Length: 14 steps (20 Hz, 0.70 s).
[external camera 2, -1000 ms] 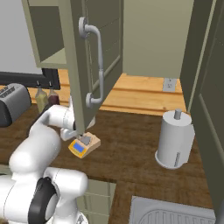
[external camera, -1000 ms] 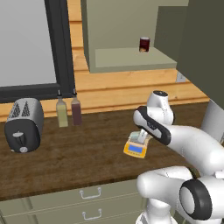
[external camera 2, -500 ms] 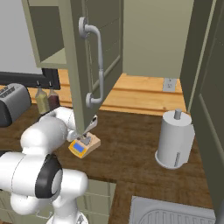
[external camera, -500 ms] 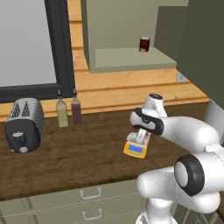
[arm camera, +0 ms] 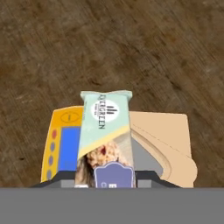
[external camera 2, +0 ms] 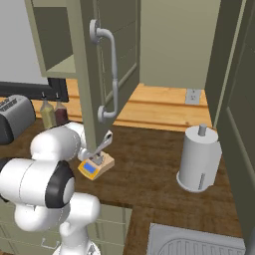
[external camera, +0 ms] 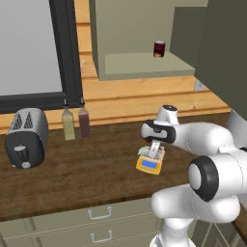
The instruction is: Pick the bar and place it on the digital scale for weighing, and close the cabinet.
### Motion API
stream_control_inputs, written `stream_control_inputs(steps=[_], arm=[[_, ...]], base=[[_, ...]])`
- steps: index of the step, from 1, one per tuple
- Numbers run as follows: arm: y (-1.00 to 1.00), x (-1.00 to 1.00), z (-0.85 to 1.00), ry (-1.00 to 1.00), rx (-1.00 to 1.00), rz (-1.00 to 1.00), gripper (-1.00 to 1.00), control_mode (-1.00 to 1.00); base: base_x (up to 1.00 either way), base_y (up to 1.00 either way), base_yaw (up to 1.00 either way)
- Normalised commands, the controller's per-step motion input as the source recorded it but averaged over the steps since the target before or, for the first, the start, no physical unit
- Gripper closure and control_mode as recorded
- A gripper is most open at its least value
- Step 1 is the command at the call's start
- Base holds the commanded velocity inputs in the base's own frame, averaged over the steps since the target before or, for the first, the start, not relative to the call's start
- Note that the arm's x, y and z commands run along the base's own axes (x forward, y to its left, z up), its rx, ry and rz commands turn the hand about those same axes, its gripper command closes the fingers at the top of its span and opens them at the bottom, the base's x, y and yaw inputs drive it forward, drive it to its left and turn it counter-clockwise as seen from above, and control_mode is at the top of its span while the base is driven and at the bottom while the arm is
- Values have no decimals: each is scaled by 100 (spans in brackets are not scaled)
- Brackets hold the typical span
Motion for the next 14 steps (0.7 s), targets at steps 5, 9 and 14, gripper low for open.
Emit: stream_control_inputs(steps=[5, 9, 14], arm=[[-8, 8, -26, 0, 0, 1, 100, -100], [-11, -6, -17, -5, 0, 0, 100, -100], [-3, -18, -22, -6, 0, 0, -100, -100]], base=[[0, 0, 0], [0, 0, 0], [0, 0, 0]])
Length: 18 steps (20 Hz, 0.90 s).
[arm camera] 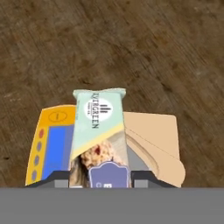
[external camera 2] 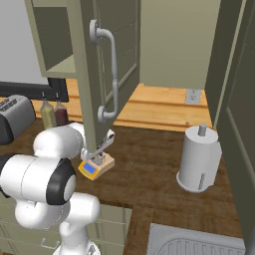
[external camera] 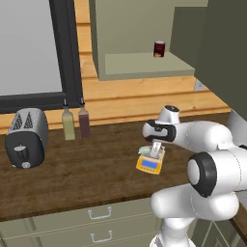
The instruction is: Pick the bar and place it on the digital scale for weighing, and close the cabinet.
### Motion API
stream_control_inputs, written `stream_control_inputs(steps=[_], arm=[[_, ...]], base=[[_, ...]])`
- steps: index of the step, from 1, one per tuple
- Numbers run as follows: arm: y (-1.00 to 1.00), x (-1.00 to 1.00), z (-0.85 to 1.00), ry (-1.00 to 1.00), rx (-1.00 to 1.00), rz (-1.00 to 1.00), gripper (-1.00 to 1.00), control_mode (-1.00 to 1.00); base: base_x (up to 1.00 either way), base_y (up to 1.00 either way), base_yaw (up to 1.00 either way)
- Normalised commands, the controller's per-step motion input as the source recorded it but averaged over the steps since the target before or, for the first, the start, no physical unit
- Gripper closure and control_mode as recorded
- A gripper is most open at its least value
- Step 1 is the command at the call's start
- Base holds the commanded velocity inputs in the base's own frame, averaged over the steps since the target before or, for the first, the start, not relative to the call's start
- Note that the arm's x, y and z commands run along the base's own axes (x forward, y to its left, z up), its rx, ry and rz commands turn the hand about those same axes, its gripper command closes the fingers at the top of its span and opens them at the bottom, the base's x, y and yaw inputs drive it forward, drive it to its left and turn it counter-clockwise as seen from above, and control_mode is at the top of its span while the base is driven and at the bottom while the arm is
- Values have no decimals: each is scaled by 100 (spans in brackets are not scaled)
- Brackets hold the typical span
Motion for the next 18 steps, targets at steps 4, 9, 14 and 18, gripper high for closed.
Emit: stream_control_inputs(steps=[4, 9, 14, 18], arm=[[-9, -21, -3, -9, 0, 0, -100, -100], [-25, -2, 0, -2, 0, 0, -100, -100], [2, -4, 5, -5, 0, 0, -100, -100], [23, -35, 28, -27, 1, 0, -100, -100]], base=[[0, 0, 0], [0, 0, 0], [0, 0, 0], [0, 0, 0]])
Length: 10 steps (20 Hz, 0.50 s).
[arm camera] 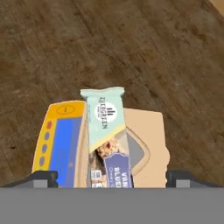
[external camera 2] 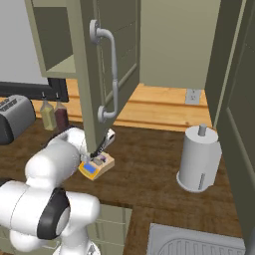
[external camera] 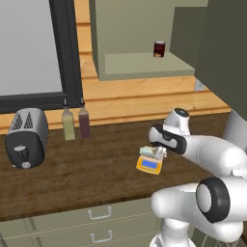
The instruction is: Pick the bar and place it on the digital scale for weighing, and close the cabinet.
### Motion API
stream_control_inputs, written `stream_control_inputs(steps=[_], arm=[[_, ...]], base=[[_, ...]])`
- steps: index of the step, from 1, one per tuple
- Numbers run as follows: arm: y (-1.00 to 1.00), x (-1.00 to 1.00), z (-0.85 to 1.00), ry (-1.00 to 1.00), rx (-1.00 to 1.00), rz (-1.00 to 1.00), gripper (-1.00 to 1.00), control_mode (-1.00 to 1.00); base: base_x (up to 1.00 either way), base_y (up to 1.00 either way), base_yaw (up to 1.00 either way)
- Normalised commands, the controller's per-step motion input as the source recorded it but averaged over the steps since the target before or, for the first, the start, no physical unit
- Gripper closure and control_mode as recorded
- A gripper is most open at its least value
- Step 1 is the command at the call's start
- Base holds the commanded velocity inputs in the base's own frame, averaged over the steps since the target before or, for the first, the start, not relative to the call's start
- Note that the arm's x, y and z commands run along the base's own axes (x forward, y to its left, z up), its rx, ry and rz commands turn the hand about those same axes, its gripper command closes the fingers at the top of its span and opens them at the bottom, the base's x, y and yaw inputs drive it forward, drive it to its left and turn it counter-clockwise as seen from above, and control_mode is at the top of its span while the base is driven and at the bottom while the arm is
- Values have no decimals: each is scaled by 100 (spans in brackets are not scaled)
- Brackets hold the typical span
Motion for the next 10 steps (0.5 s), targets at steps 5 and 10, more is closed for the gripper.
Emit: stream_control_inputs(steps=[5, 10], arm=[[8, -68, 58, -44, -4, 3, -100, -100], [24, -75, 57, -72, -20, 10, -100, -100]], base=[[0, 0, 0], [0, 0, 0]])
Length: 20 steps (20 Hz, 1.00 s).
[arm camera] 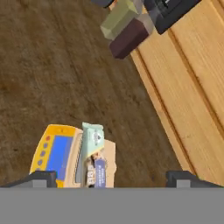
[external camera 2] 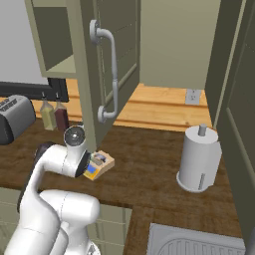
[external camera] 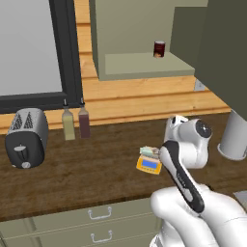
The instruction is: Pick the bar and place it on the digital scale for weighing, and close the cabinet.
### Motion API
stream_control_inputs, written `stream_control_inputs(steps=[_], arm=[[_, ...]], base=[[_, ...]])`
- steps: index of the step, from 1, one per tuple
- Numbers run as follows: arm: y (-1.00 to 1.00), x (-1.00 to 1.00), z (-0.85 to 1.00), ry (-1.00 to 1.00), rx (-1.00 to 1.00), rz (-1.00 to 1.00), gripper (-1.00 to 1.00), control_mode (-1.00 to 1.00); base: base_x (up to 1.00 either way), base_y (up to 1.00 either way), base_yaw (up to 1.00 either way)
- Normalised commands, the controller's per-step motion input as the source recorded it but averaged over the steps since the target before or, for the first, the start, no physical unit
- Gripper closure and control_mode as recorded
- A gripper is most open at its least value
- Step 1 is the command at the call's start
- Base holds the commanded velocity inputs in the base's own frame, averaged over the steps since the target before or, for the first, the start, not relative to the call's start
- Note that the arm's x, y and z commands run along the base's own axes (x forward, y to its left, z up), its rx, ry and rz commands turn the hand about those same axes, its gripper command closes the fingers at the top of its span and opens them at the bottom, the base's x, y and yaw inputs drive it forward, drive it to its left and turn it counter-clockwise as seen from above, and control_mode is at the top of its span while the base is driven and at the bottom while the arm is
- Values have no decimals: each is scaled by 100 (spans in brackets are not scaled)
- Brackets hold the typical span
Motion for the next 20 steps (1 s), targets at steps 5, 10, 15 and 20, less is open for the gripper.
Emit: stream_control_inputs(steps=[5, 10, 15, 20], arm=[[14, -72, 59, -88, -29, 16, -100, -100], [0, -91, 77, -82, -20, 17, -100, -100], [39, -100, 44, -75, -15, 5, -100, -100], [20, -100, 10, -74, -5, 0, -100, -100]], base=[[0, 0, 0], [0, 0, 0], [0, 0, 0], [0, 0, 0]])
